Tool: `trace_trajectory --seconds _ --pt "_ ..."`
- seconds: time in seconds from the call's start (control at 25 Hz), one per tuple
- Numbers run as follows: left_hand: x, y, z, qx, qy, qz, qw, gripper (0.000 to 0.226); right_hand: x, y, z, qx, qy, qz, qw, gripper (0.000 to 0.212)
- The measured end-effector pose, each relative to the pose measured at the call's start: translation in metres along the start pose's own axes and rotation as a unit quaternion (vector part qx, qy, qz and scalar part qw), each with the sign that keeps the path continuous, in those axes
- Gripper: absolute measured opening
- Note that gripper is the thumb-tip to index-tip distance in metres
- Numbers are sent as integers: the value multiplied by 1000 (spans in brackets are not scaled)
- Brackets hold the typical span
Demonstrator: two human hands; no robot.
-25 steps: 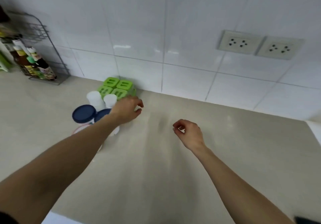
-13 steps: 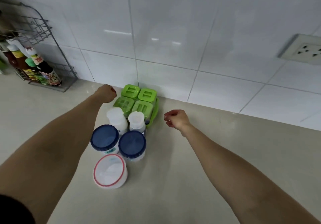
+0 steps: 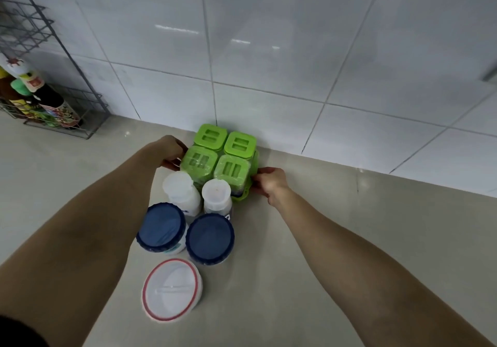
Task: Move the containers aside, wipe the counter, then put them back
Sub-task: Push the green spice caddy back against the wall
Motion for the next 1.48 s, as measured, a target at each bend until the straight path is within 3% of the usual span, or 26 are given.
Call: trace_trajectory --seconds 0.52,1.16,1.24,1.36,1.44,1.48 --pt "-89 26 -102 109 -77 -74 988 29 23 1 129 -67 8 9 998 25" --pt "-84 11 -112 97 -144 -57 983 29 16 -28 142 -75 104 8 992 22" --pt "-86 21 -101 90 -169 -90 977 30 38 -23 146 -117 206 73 969 18" --pt "-84 40 -68 65 -151 -162 973 30 87 15 135 -170 309 251 901 21" --pt "-76 56 -43 40 -143 -210 966 29 107 42 110 -120 287 356 881 13" --pt "-67 64 -30 32 -149 -225 962 30 109 52 91 -58 282 388 876 11"
Point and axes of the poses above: each hand's wrist, its own y-axis away from the middle knuckle, its own z-axis out of the back of the hand, x = y × z, the point moved 7 cm from there along -y, towards the middle knuckle, and after that the axes turned 8 degrees about z, right-handed, at the moved point
